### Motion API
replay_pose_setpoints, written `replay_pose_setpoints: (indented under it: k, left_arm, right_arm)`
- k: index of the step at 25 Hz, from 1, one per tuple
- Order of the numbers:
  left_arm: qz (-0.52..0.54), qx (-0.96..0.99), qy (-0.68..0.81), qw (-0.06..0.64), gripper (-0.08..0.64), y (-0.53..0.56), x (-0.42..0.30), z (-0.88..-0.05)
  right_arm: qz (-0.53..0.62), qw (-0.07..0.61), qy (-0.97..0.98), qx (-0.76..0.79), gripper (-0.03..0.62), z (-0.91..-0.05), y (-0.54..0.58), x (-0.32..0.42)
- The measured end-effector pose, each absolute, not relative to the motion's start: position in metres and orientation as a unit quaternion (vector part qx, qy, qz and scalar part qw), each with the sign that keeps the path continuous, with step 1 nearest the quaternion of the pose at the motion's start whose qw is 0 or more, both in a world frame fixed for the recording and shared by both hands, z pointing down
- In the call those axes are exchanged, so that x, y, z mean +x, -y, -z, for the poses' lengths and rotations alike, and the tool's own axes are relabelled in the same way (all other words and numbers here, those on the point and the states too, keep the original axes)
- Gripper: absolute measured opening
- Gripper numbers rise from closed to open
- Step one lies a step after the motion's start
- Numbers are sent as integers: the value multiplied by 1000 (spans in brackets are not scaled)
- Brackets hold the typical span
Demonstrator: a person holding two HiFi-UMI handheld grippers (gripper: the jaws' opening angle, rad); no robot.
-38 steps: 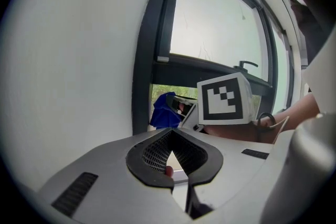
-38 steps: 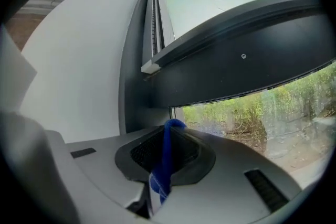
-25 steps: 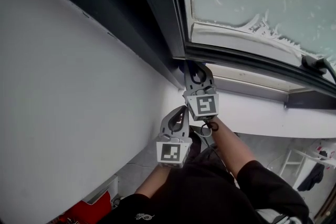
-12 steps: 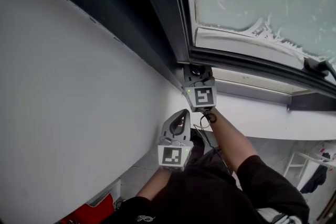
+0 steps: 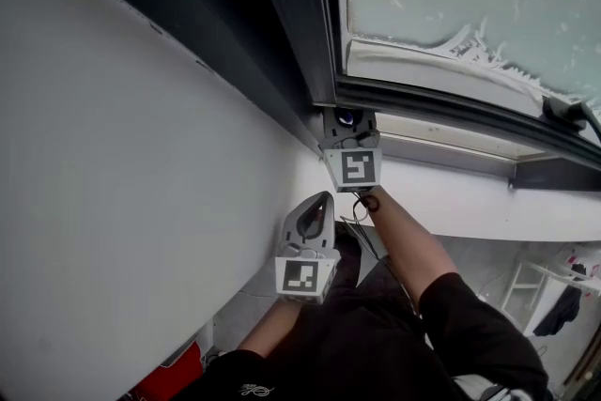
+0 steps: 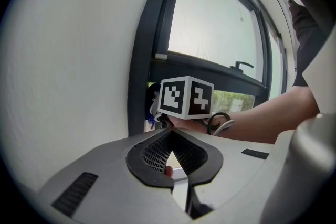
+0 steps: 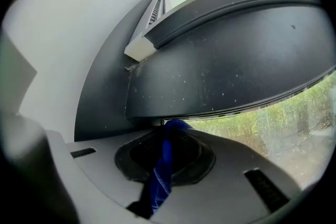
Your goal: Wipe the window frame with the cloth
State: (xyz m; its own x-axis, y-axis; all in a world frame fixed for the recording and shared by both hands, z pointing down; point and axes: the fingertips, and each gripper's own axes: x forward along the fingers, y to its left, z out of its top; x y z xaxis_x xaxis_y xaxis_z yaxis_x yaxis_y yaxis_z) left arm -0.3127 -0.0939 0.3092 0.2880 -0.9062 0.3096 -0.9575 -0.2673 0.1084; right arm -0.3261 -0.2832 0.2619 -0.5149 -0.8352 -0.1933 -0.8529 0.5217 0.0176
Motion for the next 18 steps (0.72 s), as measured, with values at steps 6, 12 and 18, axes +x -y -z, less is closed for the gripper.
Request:
replay_pose_setpoints:
  k: [6, 12, 18]
  left_arm:
    - [-95, 786, 598, 122, 4, 97, -313, -307]
    - [-87, 764, 627, 124, 3, 92, -314, -302]
    - [-87, 759, 632, 132, 4, 88, -302, -300]
  right_arm:
    - [-68, 94, -869, -481, 23, -251, 280, -320]
    - [-46, 97, -868, -484, 21, -253, 280, -312]
    - [-34, 104, -867, -486, 21, -250, 277, -296]
